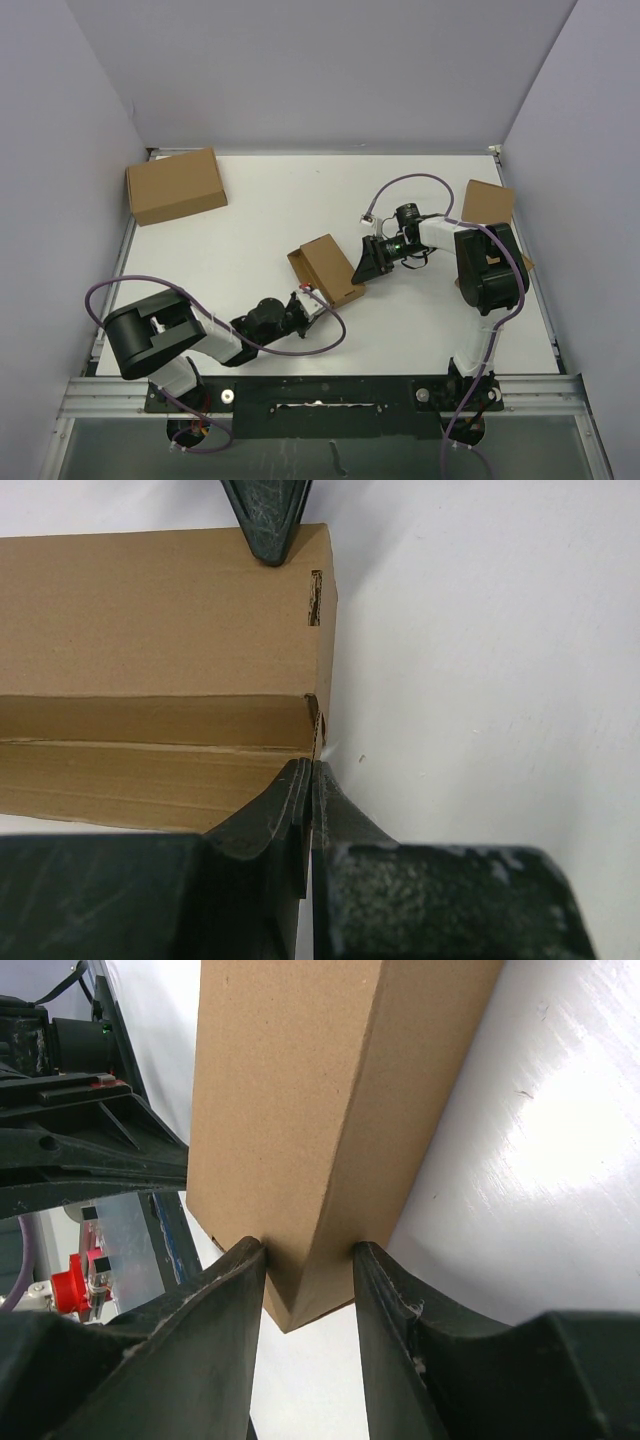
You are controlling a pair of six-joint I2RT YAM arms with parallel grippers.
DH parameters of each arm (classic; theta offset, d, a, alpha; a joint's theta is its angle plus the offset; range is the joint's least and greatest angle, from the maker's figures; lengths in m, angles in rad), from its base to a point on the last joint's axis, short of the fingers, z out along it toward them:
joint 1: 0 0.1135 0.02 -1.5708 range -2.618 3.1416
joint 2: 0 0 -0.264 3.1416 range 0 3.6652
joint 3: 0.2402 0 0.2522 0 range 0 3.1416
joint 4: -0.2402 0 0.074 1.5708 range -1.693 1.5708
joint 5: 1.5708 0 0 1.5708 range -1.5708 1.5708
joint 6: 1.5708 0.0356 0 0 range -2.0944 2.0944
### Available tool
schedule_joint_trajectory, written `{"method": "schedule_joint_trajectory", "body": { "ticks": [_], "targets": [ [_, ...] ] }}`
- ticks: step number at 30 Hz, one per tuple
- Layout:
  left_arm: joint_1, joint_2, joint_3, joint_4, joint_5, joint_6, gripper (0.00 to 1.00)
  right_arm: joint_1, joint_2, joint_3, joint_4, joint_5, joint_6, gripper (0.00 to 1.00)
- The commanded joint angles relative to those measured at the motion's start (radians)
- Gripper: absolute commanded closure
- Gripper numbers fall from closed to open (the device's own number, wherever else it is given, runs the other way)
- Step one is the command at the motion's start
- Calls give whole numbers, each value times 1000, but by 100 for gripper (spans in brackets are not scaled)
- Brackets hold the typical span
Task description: Fold the paper box
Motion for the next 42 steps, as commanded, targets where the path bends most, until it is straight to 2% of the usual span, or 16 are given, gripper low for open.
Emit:
{"method": "schedule_joint_trajectory", "body": {
  "ticks": [1,42],
  "targets": [
    [14,21,-13,63,-5,-20,100,-12,43,10,14,136,-41,63],
    [33,25,9,30,5,-71,100,-11,46,12,11,135,-44,62]
  ]
}}
